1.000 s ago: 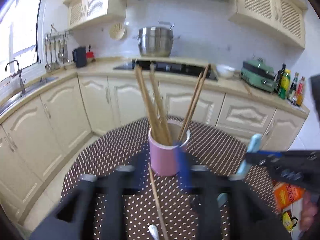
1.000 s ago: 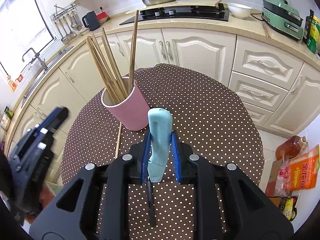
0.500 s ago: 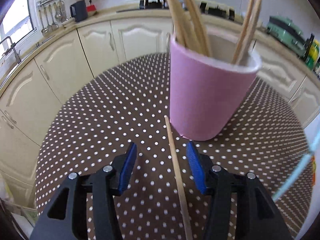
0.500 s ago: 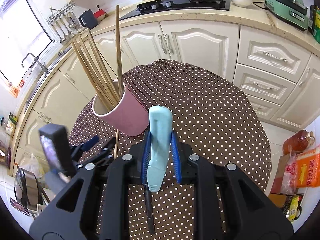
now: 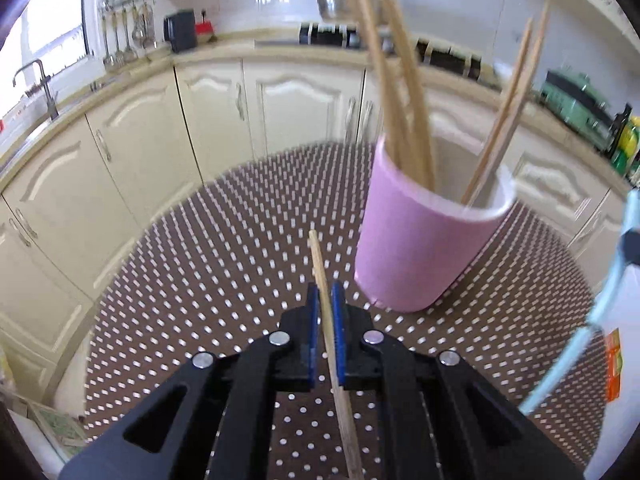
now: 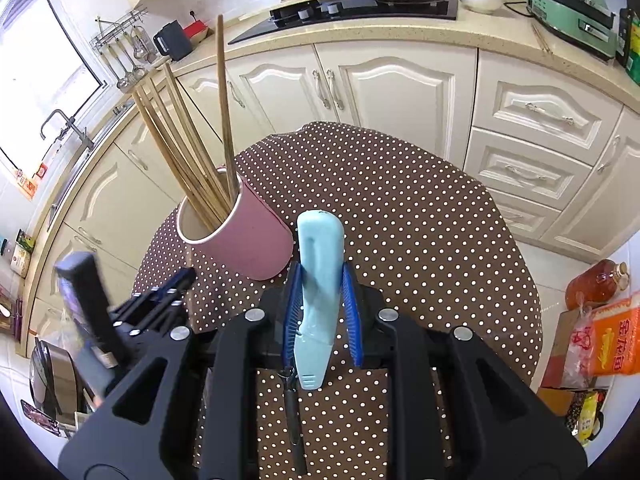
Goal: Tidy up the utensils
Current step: 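Lift the knife upright with the right tool while the left tool carries the chopstick over the cup, then lower the knife and chopstick into the pink cup and open both tools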
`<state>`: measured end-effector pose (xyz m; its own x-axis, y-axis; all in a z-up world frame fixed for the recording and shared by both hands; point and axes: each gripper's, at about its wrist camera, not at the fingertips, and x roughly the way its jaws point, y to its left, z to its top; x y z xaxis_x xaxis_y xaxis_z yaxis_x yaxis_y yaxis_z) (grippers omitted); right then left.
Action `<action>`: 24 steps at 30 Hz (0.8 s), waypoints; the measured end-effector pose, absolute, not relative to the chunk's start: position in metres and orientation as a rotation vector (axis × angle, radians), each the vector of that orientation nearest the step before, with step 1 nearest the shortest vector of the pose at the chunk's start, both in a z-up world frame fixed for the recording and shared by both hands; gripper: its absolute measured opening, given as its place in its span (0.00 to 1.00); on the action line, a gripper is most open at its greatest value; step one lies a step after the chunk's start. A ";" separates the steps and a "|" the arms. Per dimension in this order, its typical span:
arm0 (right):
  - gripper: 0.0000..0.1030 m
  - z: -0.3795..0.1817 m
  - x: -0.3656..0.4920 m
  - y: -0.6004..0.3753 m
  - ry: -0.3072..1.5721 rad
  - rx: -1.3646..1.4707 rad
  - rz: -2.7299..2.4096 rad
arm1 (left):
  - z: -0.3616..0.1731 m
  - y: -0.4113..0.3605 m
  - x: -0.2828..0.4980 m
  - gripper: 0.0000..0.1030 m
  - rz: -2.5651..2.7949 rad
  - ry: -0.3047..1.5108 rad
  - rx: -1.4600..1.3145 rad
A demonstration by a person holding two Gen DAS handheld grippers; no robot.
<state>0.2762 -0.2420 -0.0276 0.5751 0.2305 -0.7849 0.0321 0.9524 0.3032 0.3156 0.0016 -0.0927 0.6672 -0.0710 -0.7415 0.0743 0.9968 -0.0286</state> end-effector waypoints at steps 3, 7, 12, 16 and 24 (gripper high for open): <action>0.20 -0.023 0.271 -0.241 0.942 0.300 0.119 | -0.066 0.003 0.300 0.06 -0.090 0.762 -0.009; 0.20 -0.016 0.264 -0.238 0.929 0.295 0.126 | -0.036 0.004 0.281 0.05 -0.099 0.679 -0.022; 0.19 -0.007 0.258 -0.236 0.901 0.287 0.125 | -0.010 -0.001 0.260 0.05 -0.103 0.600 -0.012; 0.19 0.000 0.255 -0.234 0.887 0.288 0.127 | 0.002 -0.004 0.256 0.05 -0.102 0.570 -0.014; 0.19 0.016 0.256 -0.229 0.856 0.284 0.133 | 0.027 0.001 0.257 0.05 -0.088 0.524 -0.059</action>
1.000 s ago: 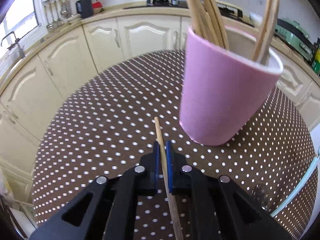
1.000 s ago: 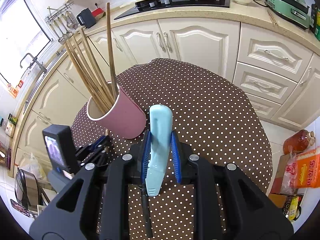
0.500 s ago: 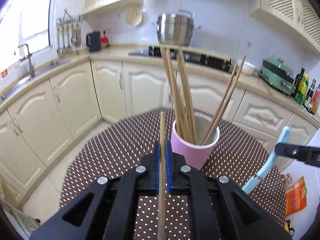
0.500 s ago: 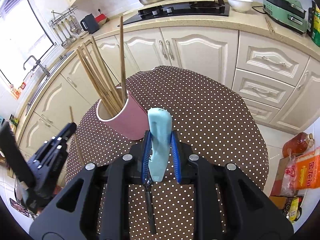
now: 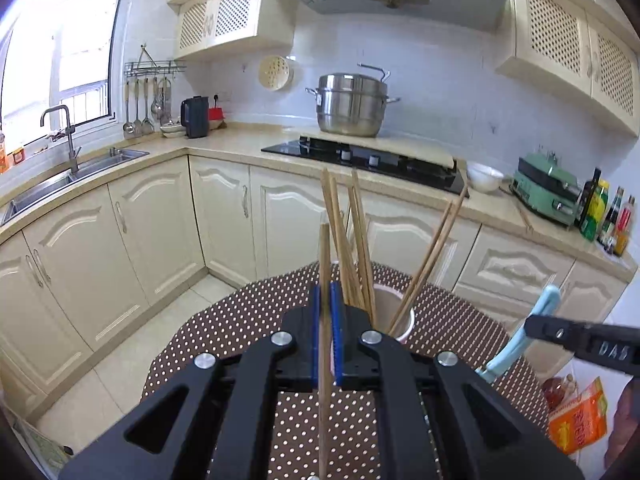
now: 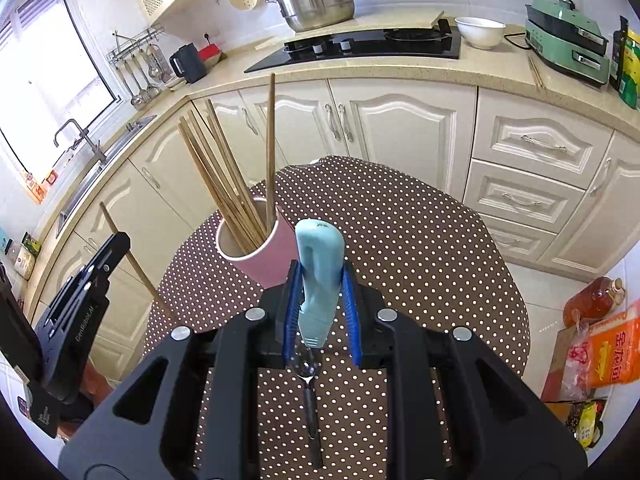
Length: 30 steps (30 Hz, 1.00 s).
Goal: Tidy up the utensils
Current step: 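Lower the knife and chopstick into the pink cup and open both tools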
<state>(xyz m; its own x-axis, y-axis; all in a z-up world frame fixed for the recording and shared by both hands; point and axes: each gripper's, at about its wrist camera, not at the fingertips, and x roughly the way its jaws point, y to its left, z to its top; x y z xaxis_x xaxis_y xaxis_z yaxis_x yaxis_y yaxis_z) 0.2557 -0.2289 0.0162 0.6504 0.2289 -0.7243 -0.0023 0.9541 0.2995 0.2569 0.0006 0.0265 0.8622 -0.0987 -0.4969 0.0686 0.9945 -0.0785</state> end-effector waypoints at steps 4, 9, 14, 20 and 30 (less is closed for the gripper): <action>0.19 0.027 0.256 -0.224 0.837 0.290 0.143 | 0.045 0.001 0.257 0.05 -0.087 0.487 -0.074; 0.19 0.048 0.255 -0.217 0.789 0.285 0.165 | 0.068 -0.001 0.256 0.05 -0.096 0.438 -0.087; 0.19 0.073 0.260 -0.212 0.738 0.290 0.177 | 0.097 -0.003 0.251 0.05 -0.103 0.364 -0.092; 0.19 0.092 0.270 -0.210 0.697 0.296 0.175 | 0.129 -0.003 0.254 0.05 -0.101 0.290 -0.117; 0.19 0.099 0.308 -0.213 0.692 0.307 0.138 | 0.131 -0.014 0.286 0.05 -0.115 0.306 -0.129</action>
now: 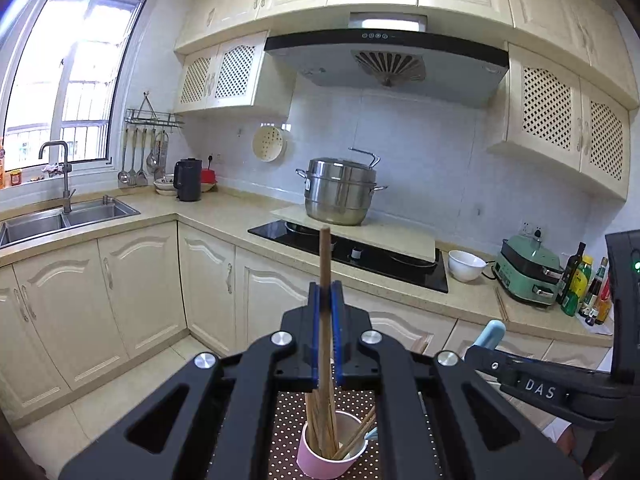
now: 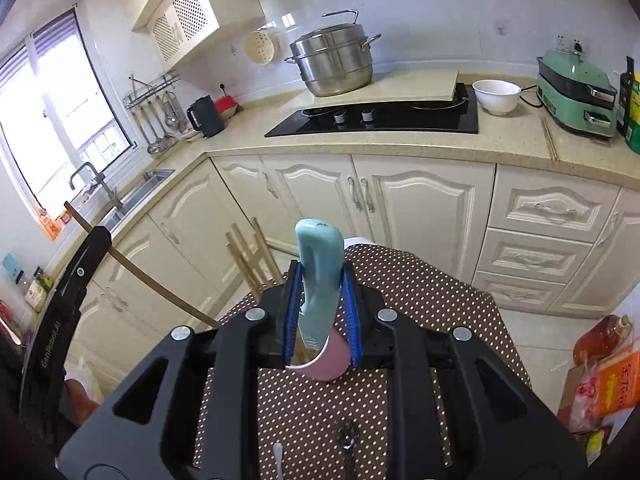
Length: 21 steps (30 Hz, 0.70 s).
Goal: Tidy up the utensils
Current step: 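Lower the knife and chopstick into the pink cup and open both tools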
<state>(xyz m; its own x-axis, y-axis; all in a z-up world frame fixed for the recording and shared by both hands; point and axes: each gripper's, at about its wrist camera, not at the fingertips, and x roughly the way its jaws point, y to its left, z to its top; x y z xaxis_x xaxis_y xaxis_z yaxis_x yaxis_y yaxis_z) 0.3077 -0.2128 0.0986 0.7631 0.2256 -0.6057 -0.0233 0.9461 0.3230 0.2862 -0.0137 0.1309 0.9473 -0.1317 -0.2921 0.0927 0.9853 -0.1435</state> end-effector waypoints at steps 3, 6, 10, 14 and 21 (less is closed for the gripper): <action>0.19 0.087 0.320 -0.202 0.721 0.293 0.159 | 0.116 -0.017 0.301 0.05 -0.114 0.346 -0.116; 0.20 0.073 0.329 -0.192 0.749 0.281 0.168 | 0.097 -0.018 0.316 0.05 -0.120 0.401 -0.103; 0.20 0.049 0.343 -0.173 0.808 0.246 0.167 | 0.067 -0.015 0.331 0.06 -0.110 0.469 -0.093; 0.20 0.026 0.352 -0.160 0.867 0.223 0.175 | 0.037 -0.009 0.347 0.07 -0.124 0.552 -0.092; 0.20 -0.002 0.361 -0.153 0.928 0.207 0.190 | 0.002 -0.001 0.356 0.36 -0.134 0.603 -0.041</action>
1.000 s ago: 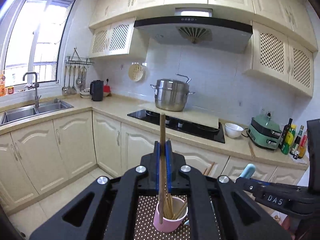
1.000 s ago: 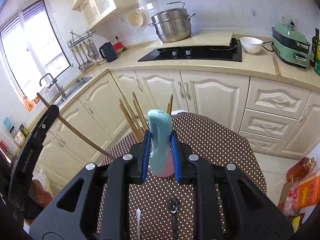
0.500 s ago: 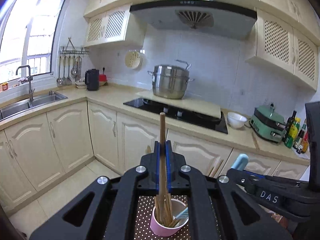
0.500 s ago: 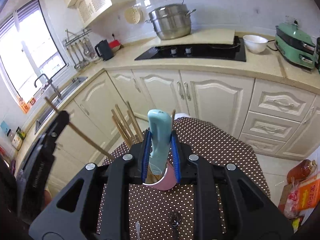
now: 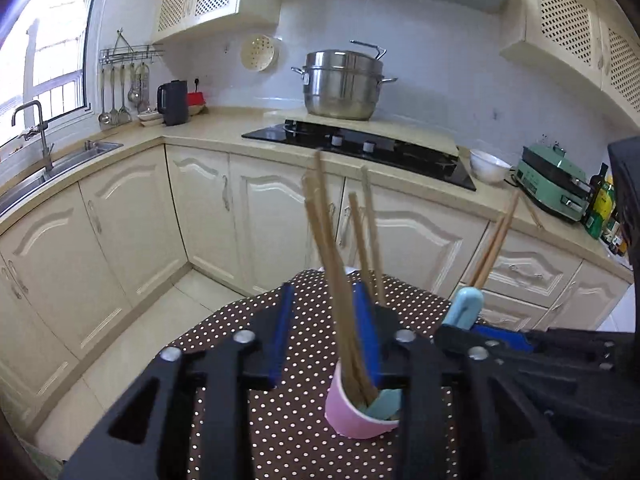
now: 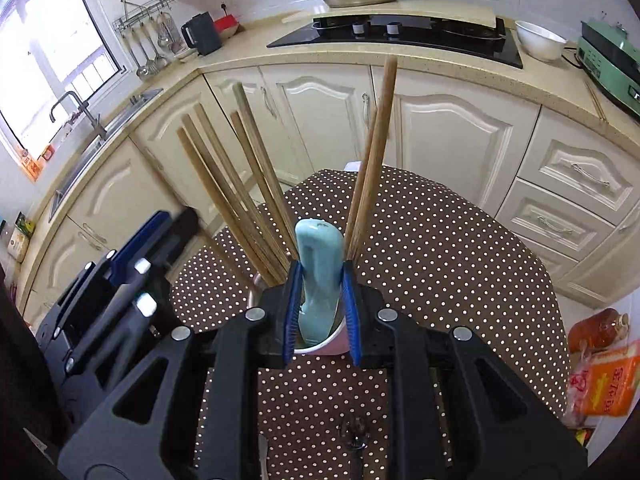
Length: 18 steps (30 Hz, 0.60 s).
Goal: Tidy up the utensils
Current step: 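Lower the knife and chopstick into the pink cup and open both tools, then withdraw both tools from the cup toward the spoon-fork and metal spoon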
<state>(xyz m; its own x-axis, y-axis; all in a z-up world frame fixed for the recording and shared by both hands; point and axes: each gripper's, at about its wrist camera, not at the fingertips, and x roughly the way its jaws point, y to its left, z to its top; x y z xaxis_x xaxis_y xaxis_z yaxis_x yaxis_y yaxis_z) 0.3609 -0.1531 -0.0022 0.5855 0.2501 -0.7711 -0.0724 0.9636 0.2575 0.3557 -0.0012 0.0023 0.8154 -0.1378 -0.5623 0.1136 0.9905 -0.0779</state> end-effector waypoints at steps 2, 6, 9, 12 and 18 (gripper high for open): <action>0.21 -0.002 0.359 -0.157 0.925 0.226 0.195 | -0.004 0.003 0.354 0.36 -0.126 0.607 -0.023; 0.24 0.000 0.353 -0.163 0.923 0.237 0.211 | -0.010 0.010 0.348 0.39 -0.116 0.614 -0.012; 0.59 0.007 0.344 -0.165 0.865 0.232 0.195 | -0.012 0.015 0.342 0.39 -0.112 0.620 -0.010; 0.59 0.013 0.334 -0.163 0.837 0.193 0.184 | -0.010 0.018 0.333 0.41 -0.107 0.617 -0.005; 0.59 0.015 0.317 -0.165 0.851 0.203 0.184 | -0.001 0.023 0.315 0.44 -0.101 0.601 -0.004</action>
<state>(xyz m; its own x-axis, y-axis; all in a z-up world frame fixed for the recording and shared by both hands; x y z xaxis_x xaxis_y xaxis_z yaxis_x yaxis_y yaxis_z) 0.3173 -0.1647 0.0147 0.6458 0.2413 -0.7244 -0.0800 0.9649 0.2502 0.3145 0.0231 -0.0012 0.8201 -0.0965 -0.5640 0.0940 0.9950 -0.0335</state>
